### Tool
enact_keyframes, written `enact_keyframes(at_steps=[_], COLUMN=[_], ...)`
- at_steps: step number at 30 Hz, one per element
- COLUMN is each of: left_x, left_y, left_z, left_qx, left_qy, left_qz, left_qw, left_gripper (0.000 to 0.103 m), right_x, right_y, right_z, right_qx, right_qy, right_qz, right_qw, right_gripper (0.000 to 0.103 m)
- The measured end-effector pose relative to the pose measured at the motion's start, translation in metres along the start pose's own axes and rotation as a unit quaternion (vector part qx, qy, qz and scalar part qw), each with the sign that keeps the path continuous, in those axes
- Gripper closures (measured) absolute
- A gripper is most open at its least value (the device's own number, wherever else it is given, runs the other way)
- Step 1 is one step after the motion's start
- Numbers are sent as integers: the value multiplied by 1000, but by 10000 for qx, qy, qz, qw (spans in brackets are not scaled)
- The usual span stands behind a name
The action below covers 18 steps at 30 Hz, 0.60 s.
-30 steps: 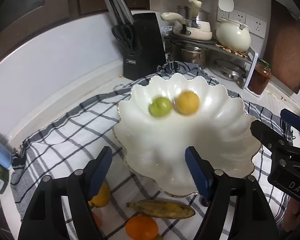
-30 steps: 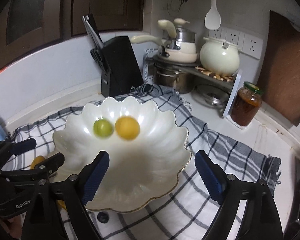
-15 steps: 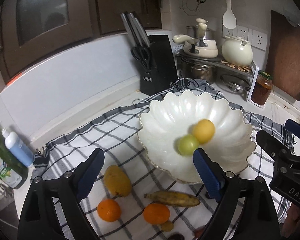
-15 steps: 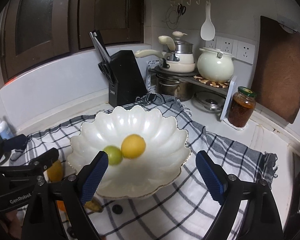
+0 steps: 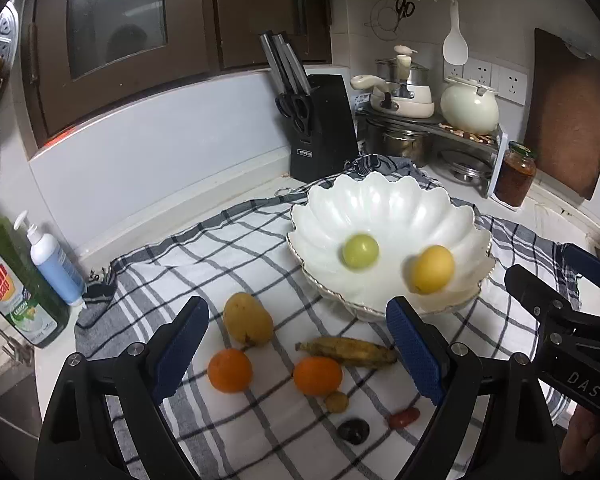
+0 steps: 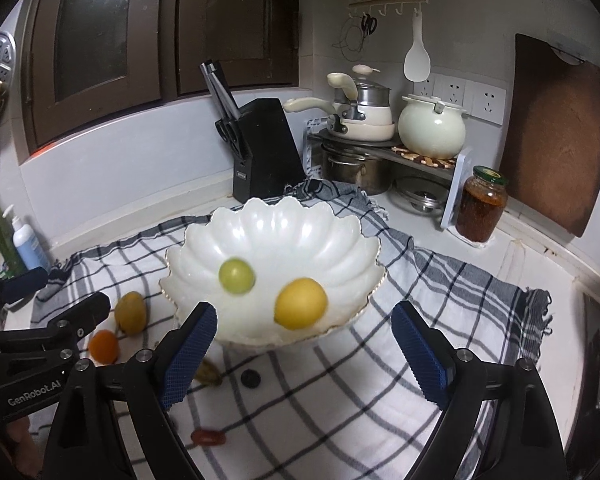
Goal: Organize fruits
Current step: 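Open both tools to drop the apple and lemon into the bowl, then grasp the dark plum with the left tool while the right tool grasps the red date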
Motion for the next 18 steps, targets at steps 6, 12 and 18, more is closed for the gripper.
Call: enact_keyframes(at_steps=[6,12,18], left_x=[6,8,8], left_y=[-17,-36,-55], left_z=[-2,-2,-5], left_qx=[26,36,15], left_qy=[-53,-111,-152], left_qz=[91,203,307], left_qw=[9999,9997,9994], left_gripper=[12,12,12], right_x=[13,17,16], right_y=[-12,-28,-48], right_z=[1,5,4], right_qx=[27,30,-19], right_qy=[24,63,42], right_qz=[0,125,319], right_qw=[10000,9999,9995], right_gripper=[13,13,13])
Point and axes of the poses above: each gripper's, at about its wrist camera, not at the fingertips, and x roughly against the way its jaws point, z to its left, y to its top, the point moved 2 cm from there along -x, roughly the way its jaws point, and after that the axes turned 14 degrees about -z, right-handed, at the moved point
